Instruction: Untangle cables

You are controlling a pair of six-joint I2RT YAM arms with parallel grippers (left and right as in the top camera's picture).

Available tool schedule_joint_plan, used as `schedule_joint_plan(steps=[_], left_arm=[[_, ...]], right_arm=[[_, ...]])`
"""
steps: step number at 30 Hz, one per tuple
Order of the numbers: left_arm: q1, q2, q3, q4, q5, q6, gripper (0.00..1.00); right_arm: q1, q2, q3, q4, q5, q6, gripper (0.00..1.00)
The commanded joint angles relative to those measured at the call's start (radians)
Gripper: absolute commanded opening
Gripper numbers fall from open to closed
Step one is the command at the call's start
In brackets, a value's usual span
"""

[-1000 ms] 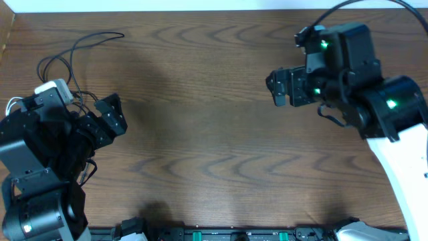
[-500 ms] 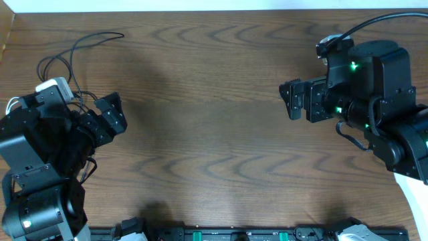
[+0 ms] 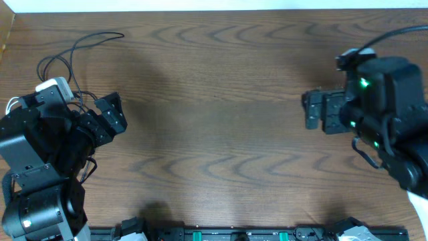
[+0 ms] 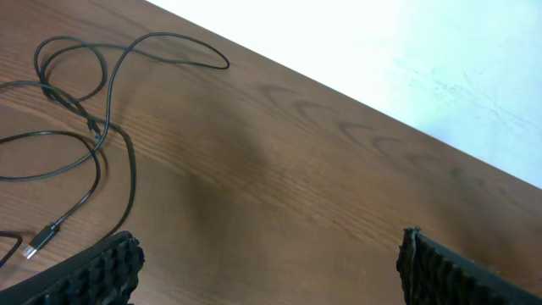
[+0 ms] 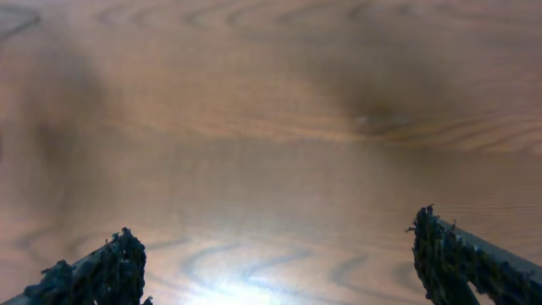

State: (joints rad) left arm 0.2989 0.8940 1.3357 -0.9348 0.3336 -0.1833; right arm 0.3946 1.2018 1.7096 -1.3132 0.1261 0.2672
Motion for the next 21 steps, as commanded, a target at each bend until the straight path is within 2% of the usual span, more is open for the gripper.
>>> schedule_joint_plan(steps=[1,4,10,14,21], left_arm=[[-0.004,0.0,0.003,0.001,-0.006,0.003,0.98],[-0.004,0.0,0.003,0.0,-0.006,0.003,0.98],[-0.004,0.0,0.003,0.0,-0.006,0.003,0.98],[-0.004,0.0,0.003,0.0,-0.006,0.003,0.98],[-0.004,0.0,0.003,0.0,-0.006,0.003,0.98]], right_arm=[[-0.016,-0.061,-0.066,0.1,0.103,-0.056,0.99],[-0.051,-0.148,-0.22,0.311,0.058,-0.135,0.99],[-0.177,-0.38,-0.659,0.773,-0.145,-0.22,0.99],[-0.256,-0.559,-0.943,0.979,-0.213,-0.22,0.99],[-0.317,-0.863,-1.328,1.201,-0.259,-0.22,0.99]])
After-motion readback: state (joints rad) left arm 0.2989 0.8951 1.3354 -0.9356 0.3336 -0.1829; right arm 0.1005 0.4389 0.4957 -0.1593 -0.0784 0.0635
